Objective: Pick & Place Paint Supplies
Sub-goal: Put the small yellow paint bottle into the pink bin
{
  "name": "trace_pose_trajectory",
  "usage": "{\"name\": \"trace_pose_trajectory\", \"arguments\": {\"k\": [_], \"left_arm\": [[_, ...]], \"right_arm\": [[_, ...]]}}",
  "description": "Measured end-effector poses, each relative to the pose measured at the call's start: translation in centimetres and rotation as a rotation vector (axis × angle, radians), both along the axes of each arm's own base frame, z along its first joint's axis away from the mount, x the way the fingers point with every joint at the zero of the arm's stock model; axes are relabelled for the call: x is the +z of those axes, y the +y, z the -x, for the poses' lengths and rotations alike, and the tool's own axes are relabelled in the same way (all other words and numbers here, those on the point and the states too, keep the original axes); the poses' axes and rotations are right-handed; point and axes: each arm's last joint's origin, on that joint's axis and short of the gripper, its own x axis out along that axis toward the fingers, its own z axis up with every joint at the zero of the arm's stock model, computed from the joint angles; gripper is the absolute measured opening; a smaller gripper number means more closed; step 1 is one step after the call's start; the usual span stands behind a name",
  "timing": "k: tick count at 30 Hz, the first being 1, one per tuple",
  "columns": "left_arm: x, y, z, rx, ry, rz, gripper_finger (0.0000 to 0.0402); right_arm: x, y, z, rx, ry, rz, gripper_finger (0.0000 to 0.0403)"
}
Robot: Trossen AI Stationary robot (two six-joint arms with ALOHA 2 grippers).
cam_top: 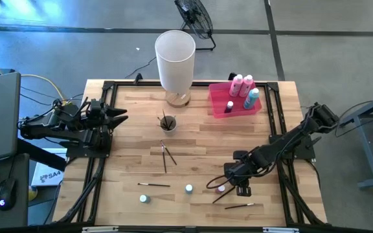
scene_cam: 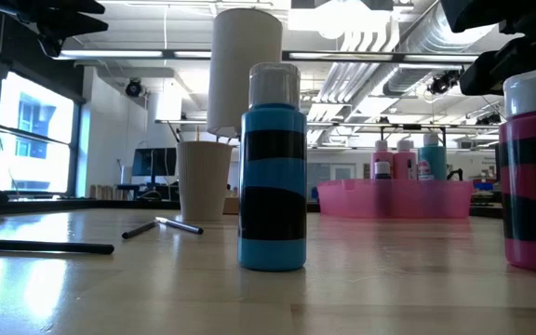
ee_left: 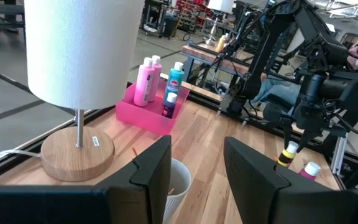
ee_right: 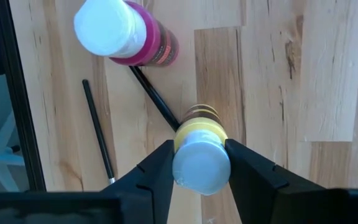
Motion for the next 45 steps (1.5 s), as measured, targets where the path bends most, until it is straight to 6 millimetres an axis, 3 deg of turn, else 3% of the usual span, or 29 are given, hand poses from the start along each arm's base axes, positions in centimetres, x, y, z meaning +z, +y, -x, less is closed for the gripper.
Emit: {"name": "trace_pose_trajectory", "arguments": {"k": [45], "left_arm": [[-0.01,-0.01,-0.01,-0.002,0.001,0.000,0.0143]], "right_arm": [[-0.02,-0.44,-0.22,-0.018,0.007,-0.005,0.0117]]}}
